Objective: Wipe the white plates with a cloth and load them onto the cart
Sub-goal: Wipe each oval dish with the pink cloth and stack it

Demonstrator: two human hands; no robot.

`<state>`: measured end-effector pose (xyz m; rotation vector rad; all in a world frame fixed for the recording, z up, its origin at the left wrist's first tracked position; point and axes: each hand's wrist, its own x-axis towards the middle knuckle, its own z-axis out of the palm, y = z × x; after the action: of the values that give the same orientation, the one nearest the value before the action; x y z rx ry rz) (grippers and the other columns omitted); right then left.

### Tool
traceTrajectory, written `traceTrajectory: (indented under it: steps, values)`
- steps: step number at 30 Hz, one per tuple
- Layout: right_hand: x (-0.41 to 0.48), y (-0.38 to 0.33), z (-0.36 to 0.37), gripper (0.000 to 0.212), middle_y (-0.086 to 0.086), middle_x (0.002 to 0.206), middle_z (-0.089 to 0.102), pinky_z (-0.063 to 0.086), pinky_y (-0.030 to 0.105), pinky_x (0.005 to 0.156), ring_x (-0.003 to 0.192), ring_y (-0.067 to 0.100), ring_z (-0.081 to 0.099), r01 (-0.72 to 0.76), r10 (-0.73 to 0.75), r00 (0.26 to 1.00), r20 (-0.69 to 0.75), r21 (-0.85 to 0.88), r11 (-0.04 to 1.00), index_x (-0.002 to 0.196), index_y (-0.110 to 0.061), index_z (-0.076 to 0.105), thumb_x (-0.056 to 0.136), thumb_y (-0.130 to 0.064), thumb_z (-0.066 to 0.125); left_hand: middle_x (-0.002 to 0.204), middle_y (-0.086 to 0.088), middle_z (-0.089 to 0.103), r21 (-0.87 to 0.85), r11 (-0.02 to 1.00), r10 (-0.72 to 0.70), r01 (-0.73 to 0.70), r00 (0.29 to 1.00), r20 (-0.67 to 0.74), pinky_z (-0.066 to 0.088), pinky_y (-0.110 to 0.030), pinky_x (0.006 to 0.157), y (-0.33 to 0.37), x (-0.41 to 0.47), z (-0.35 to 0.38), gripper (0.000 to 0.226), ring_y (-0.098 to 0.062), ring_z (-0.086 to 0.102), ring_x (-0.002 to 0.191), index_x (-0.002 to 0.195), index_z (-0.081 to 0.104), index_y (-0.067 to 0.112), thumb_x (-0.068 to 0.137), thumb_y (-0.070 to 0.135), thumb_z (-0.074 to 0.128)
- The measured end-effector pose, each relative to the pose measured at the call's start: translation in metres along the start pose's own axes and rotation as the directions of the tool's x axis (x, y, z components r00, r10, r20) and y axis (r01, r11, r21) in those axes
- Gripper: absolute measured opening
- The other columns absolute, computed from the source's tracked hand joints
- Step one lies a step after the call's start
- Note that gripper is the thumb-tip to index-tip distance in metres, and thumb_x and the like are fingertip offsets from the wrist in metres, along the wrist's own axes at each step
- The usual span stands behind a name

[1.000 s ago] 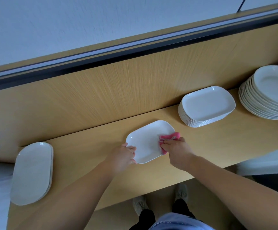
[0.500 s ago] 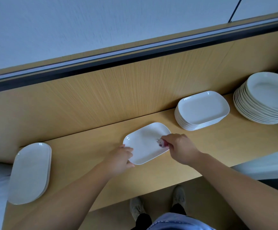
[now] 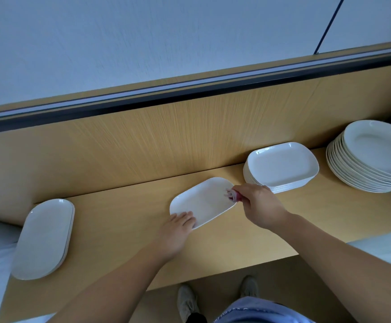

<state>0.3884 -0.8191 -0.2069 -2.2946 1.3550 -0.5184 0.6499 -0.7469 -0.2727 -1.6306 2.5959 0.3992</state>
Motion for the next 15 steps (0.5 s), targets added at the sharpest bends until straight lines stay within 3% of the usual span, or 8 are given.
traceTrajectory:
  steps: [3, 6, 9, 11, 15]
  values:
    - [0.013, -0.007, -0.014, 0.036, -0.038, 0.068, 0.050, 0.031, 0.024, 0.059, 0.065, 0.004, 0.042, 0.047, -0.047, 0.997, -0.062, 0.006, 0.999, 0.078, -0.019, 0.060, 0.068, 0.014, 0.047, 0.108, 0.003, 0.065, -0.037, 0.990, -0.139, 0.138, 0.990, -0.010, 0.043, -0.028, 0.071, 0.004, 0.003, -0.025, 0.028, -0.019, 0.062, 0.094, 0.109, 0.058, 0.018, 0.087, 0.007, 0.045]
    - [0.029, -0.014, -0.025, 0.038, -0.031, 0.077, 0.058, 0.048, 0.029, 0.064, 0.074, -0.001, 0.056, 0.103, -0.097, 0.989, -0.112, 0.050, 0.993, 0.081, -0.018, 0.062, 0.071, 0.016, 0.047, 0.121, -0.005, 0.060, -0.164, 0.936, -0.313, 0.313, 0.949, 0.026, 0.041, -0.032, 0.079, 0.009, 0.004, -0.055, 0.030, -0.026, 0.054, 0.100, 0.128, 0.048, 0.014, 0.104, 0.024, 0.033]
    - [0.043, -0.021, -0.035, 0.038, -0.017, 0.082, 0.064, 0.053, 0.037, 0.069, 0.077, 0.010, 0.060, 0.179, -0.170, 0.975, -0.144, 0.054, 0.982, 0.087, -0.015, 0.065, 0.072, 0.014, 0.047, 0.123, -0.010, 0.058, -0.310, 0.874, -0.394, 0.374, 0.919, -0.001, 0.041, -0.033, 0.088, 0.011, 0.001, -0.079, 0.037, -0.030, 0.053, 0.105, 0.140, 0.040, 0.016, 0.106, 0.028, 0.030]
    - [0.050, -0.025, -0.040, 0.037, -0.009, 0.087, 0.068, 0.053, 0.040, 0.070, 0.080, 0.017, 0.063, 0.215, -0.203, 0.966, -0.158, 0.057, 0.975, 0.089, -0.015, 0.065, 0.072, 0.012, 0.045, 0.118, -0.007, 0.057, -0.421, 0.821, -0.436, 0.385, 0.900, -0.028, 0.041, -0.033, 0.087, 0.009, -0.001, -0.090, 0.036, -0.027, 0.051, 0.104, 0.136, 0.044, 0.017, 0.105, 0.030, 0.031]
    - [0.057, -0.029, -0.041, 0.039, -0.009, 0.095, 0.069, 0.053, 0.040, 0.075, 0.089, 0.016, 0.065, 0.272, -0.260, 0.952, -0.163, 0.054, 0.961, 0.094, -0.019, 0.064, 0.074, 0.005, 0.040, 0.099, -0.003, 0.058, -0.530, 0.775, -0.456, 0.345, 0.885, -0.090, 0.037, -0.029, 0.073, 0.007, -0.004, -0.093, 0.027, -0.023, 0.052, 0.092, 0.118, 0.053, 0.018, 0.104, 0.030, 0.034]
